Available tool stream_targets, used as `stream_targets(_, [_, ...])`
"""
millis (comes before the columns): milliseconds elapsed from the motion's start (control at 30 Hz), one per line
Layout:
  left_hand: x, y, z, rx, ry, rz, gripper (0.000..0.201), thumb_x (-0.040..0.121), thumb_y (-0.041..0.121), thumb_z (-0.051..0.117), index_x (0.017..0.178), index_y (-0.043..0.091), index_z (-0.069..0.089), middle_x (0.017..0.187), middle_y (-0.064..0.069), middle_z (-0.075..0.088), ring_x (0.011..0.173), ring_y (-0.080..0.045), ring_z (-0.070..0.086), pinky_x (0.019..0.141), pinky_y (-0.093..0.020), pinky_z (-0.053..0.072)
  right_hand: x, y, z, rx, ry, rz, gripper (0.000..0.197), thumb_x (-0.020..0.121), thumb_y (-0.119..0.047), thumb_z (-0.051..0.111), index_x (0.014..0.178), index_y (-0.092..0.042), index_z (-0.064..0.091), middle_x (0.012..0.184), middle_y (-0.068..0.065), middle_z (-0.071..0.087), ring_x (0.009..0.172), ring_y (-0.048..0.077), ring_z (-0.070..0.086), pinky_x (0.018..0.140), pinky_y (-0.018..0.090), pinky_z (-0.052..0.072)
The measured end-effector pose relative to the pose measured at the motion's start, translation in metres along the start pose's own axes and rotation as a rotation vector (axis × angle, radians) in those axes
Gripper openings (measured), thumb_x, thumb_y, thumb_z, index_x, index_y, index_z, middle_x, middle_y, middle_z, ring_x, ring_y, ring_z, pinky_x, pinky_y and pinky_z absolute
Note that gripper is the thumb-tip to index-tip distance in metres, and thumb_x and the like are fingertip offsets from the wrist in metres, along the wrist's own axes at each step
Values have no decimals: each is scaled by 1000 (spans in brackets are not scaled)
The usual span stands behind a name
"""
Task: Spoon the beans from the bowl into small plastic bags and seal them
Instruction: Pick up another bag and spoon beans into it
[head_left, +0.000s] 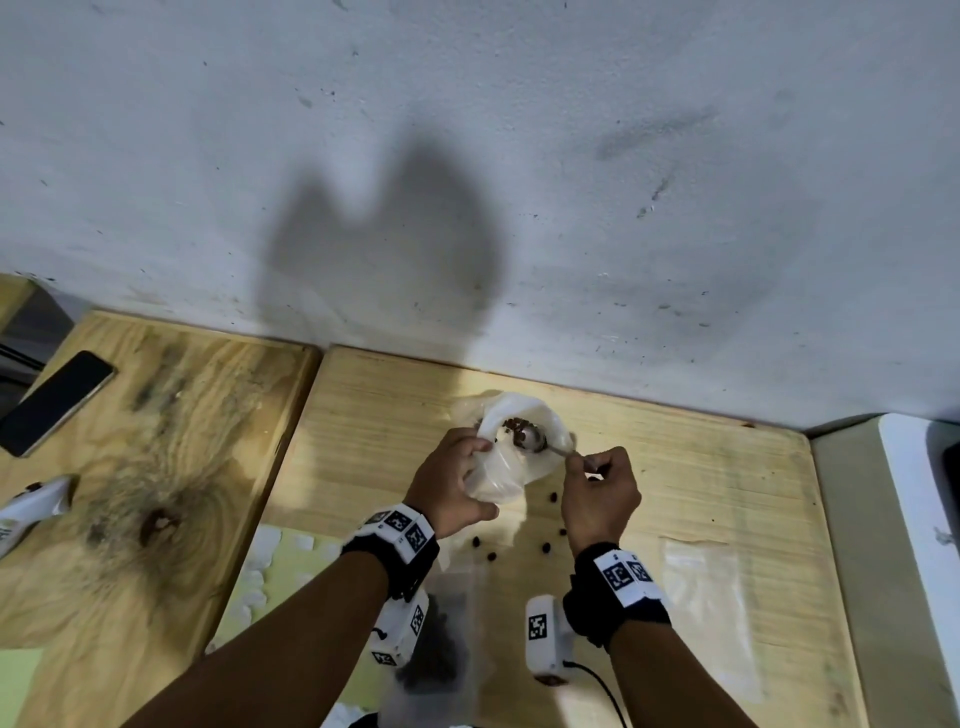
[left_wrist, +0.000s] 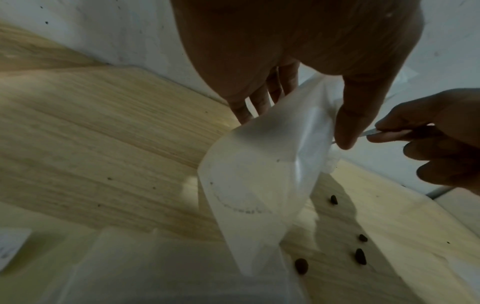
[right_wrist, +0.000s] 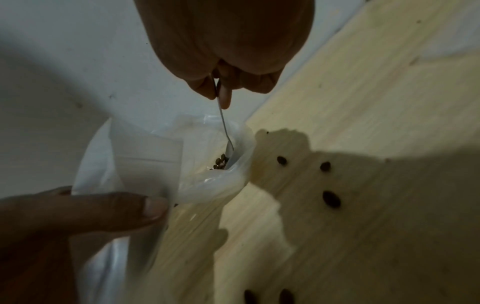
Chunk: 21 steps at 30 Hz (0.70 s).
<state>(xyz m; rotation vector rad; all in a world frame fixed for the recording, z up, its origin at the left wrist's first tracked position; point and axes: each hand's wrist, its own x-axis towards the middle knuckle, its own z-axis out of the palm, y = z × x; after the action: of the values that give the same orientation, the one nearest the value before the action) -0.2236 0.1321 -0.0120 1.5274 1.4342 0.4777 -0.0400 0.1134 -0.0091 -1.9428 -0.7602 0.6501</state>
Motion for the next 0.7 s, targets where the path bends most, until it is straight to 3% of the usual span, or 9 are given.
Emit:
stream_targets(100, [1, 2, 0, -15, -25, 0, 82, 52, 14, 91, 126, 13, 56, 128, 9, 45, 113, -10, 53, 89, -7, 41, -2, 5, 7, 60, 36, 140, 25, 85, -9, 71, 72, -10, 49, 68, -1, 57, 62, 22, 52, 62, 29, 44])
stream_targets(233, [3, 4, 0, -33, -67, -33, 83, 49, 16, 91, 124, 16, 56, 128, 8, 45, 115, -14, 54, 97, -30, 49, 1, 12, 15, 145, 32, 382, 29, 76, -13, 75, 64, -20, 49, 71, 3, 60, 70, 27, 58, 73, 40, 53])
stream_targets(367, [7, 3, -3, -78, -67, -90, 87, 50, 15, 93, 127, 13, 53, 129, 6, 48, 115, -16, 55, 91, -24, 48, 5, 19, 16, 182, -62, 505, 27, 63, -22, 79, 60, -26, 52, 66, 7, 53, 58, 24, 46, 59, 37, 44])
stream_targets(500, [11, 2, -11, -144, -31, -157, 85, 54, 12, 92, 129, 13, 50, 126, 2, 51, 113, -17, 54, 89, -25, 46, 13, 21, 8, 219, -69, 521, 24, 73, -14, 79, 77, -15, 55, 70, 11, 52, 51, 20, 38, 49, 31, 34])
stream_targets(600, [14, 0, -14, -152, -22, -189, 89, 54, 15, 93, 131, 14, 49, 129, 1, 51, 115, -20, 55, 92, -32, 49, 18, 19, -2, 242, -82, 522, 26, 76, -13, 77, 75, -18, 52, 73, 9, 48, 56, 20, 33, 51, 30, 30])
stream_targets(700, [16, -2, -15, -152, -24, -214, 93, 52, 18, 94, 133, 15, 47, 131, 1, 52, 115, -21, 55, 93, -35, 50, 22, 18, -14, 293, -127, 511, 31, 78, -11, 76, 73, -20, 47, 71, 9, 45, 49, 17, 30, 47, 28, 27])
